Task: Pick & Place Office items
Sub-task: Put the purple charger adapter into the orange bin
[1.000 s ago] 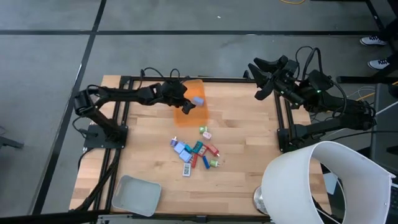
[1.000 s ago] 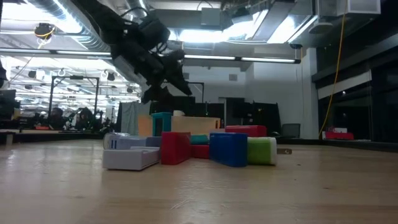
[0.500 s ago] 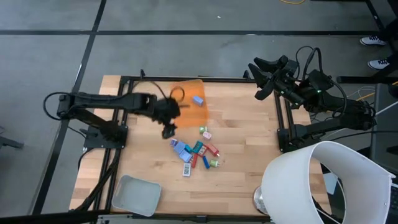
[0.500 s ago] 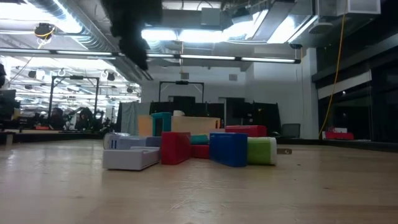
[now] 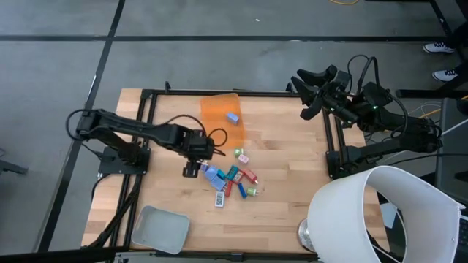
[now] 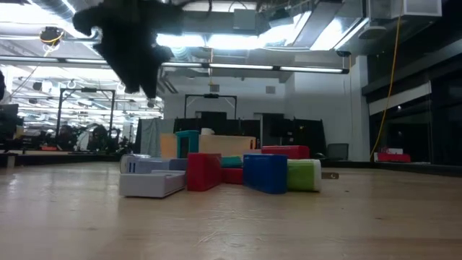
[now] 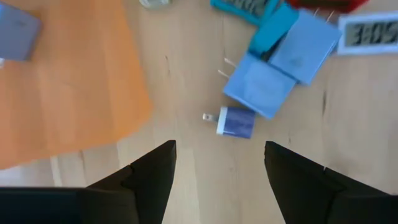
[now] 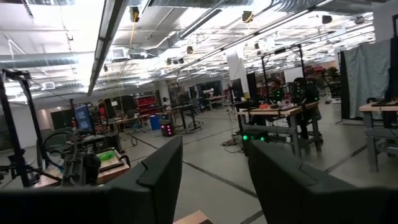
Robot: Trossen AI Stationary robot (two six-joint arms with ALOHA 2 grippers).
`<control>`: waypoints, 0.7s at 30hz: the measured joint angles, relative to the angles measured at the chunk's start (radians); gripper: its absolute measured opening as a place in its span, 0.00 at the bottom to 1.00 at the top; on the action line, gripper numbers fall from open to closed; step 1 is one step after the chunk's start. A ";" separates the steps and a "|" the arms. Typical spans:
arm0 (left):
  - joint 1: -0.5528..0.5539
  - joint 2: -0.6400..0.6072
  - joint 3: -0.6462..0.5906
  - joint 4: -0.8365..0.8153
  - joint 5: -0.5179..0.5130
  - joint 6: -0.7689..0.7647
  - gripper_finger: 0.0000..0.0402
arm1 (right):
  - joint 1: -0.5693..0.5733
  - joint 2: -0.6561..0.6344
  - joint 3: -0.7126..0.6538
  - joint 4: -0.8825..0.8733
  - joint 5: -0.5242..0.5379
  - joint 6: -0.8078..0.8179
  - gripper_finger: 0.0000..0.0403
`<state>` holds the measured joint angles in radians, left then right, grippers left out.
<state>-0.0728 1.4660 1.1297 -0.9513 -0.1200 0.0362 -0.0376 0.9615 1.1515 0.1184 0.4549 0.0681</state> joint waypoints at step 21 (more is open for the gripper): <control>0.003 0.210 -0.013 0.117 0.116 -0.006 0.67 | 0.000 0.000 0.000 -0.004 -0.056 0.040 0.45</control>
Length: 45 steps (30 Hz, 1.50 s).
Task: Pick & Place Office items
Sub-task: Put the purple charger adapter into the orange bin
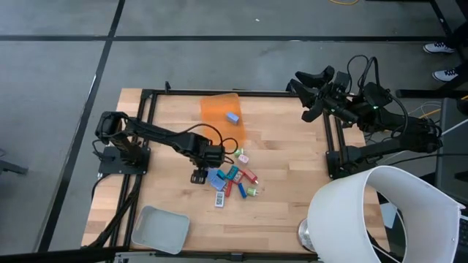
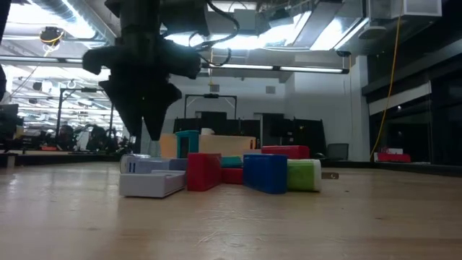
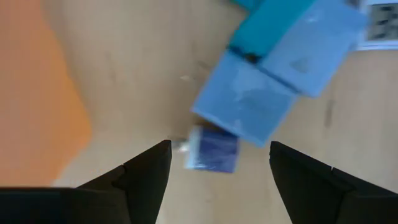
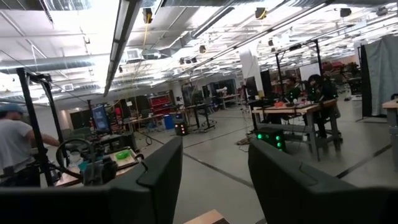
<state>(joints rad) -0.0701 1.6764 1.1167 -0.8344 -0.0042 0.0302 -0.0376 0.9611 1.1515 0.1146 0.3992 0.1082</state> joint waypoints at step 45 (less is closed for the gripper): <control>-0.020 0.124 -0.075 0.079 -0.046 -0.166 0.48 | 0.000 0.000 0.000 -0.026 0.016 0.015 0.45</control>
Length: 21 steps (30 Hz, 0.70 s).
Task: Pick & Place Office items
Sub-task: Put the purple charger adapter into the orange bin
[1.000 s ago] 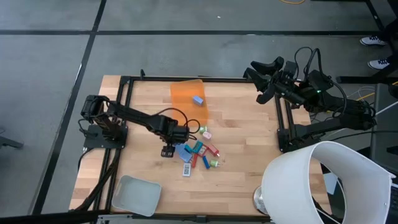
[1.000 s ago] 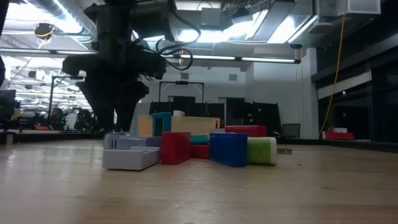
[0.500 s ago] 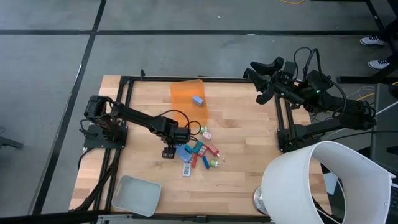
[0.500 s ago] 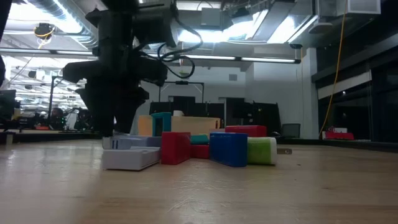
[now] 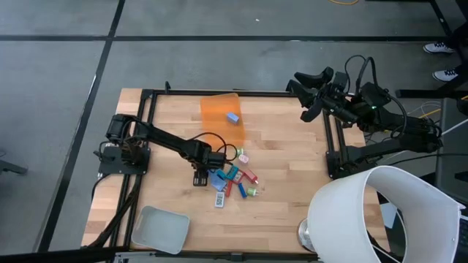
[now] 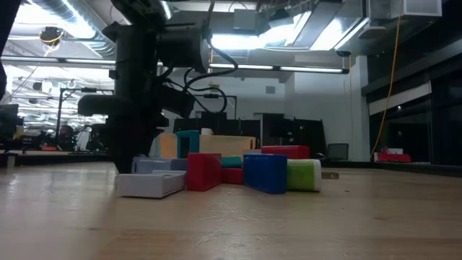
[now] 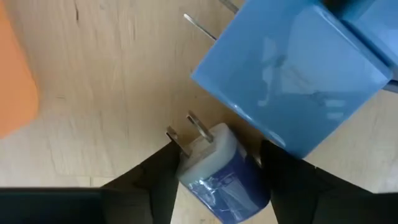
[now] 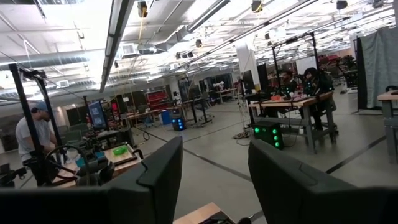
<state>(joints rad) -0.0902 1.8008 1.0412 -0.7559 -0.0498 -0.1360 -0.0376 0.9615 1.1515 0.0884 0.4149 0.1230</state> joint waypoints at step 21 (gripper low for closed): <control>0.157 -0.314 0.042 0.053 0.030 -0.195 0.35 | 0.000 0.000 0.000 0.003 0.011 -0.010 0.45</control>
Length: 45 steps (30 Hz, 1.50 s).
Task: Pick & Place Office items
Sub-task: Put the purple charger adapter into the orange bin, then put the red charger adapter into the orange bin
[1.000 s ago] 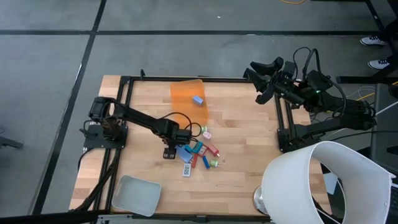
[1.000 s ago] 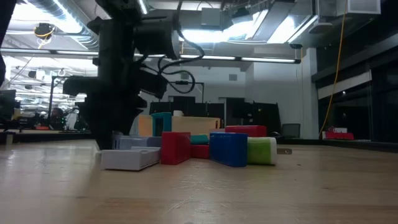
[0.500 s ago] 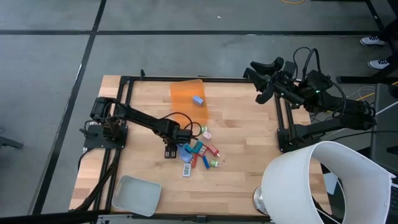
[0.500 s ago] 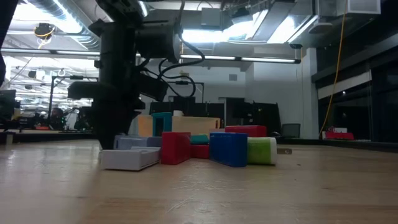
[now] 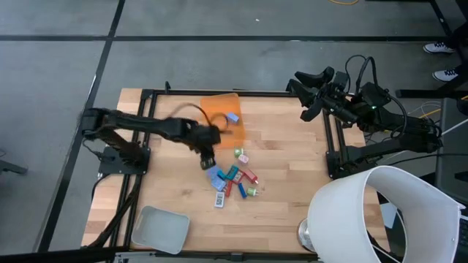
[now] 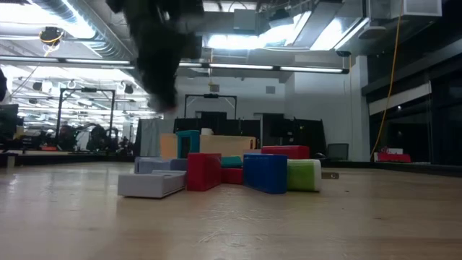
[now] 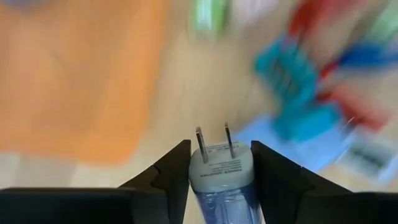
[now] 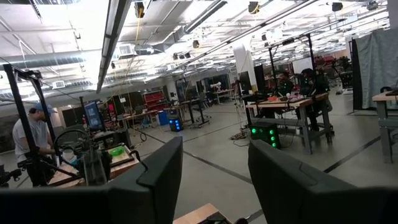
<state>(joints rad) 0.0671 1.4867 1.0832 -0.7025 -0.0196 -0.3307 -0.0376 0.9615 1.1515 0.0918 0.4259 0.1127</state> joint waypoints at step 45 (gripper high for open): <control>0.310 -0.294 -0.031 1.092 0.113 -0.293 0.64 | -0.013 0.160 0.000 -0.156 -0.159 0.253 0.45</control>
<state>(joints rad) 0.3769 1.1928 1.0523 0.3897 0.0934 -0.6237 -0.0510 1.1216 1.1519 -0.0645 0.2665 0.3658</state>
